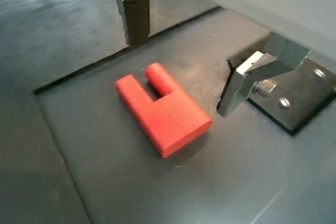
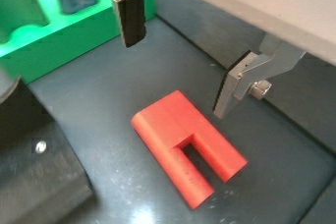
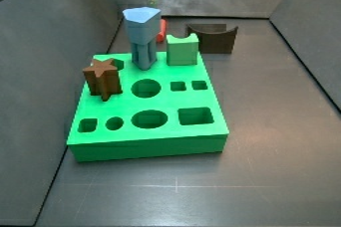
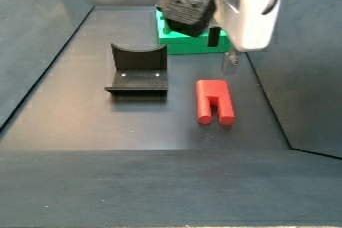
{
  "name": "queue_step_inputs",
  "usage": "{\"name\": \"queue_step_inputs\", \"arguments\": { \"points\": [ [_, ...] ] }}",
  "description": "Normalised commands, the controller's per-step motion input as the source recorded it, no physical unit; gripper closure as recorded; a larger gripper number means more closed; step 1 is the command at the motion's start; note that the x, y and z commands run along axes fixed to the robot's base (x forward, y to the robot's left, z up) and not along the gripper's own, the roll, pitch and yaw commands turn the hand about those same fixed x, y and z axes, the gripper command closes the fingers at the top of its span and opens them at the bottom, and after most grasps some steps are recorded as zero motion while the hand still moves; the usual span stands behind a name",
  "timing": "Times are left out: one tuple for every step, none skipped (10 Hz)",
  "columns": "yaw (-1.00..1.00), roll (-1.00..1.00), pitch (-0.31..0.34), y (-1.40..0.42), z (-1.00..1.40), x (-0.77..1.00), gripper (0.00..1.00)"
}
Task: Pick up the square-circle object. Move up. Rotate the square-circle object. Place the square-circle object on the fixture. Regrasp the square-circle object. Move to above the board. Insert the square-circle object.
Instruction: Rotate the square-circle object.
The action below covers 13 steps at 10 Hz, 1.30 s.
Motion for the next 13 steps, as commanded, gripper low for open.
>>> {"name": "queue_step_inputs", "arguments": {
  "points": [
    [1.0, 0.0, -0.006, 0.0, -0.04, 0.04, 0.0],
    [1.0, 0.0, -0.007, 0.0, -0.04, 0.04, 0.0],
    [1.0, 0.0, -0.007, 0.0, -0.04, 0.04, 0.0],
    [1.0, 0.0, -0.007, 0.0, -0.04, 0.04, 0.0],
    [1.0, 0.0, -0.008, 0.0, -0.04, 0.04, 0.0],
    [1.0, 0.0, -0.008, 0.0, -0.04, 0.04, 0.0],
    [1.0, 0.0, -0.009, 0.0, -0.04, 0.04, 0.0],
    [1.0, 0.0, -0.01, 0.0, -0.04, 0.04, 0.0],
    [1.0, 0.0, -0.01, 0.0, -0.04, 0.04, 0.0],
    [1.0, 0.0, -0.011, 0.0, -0.04, 0.04, 0.0],
    [1.0, 0.0, -0.012, 0.0, -0.04, 0.04, 0.0],
    [1.0, -0.01, -0.014, 0.0, -0.04, 0.04, 0.0],
    [1.0, -0.01, -0.014, 0.0, -0.04, 0.04, 0.0]
  ]
}}
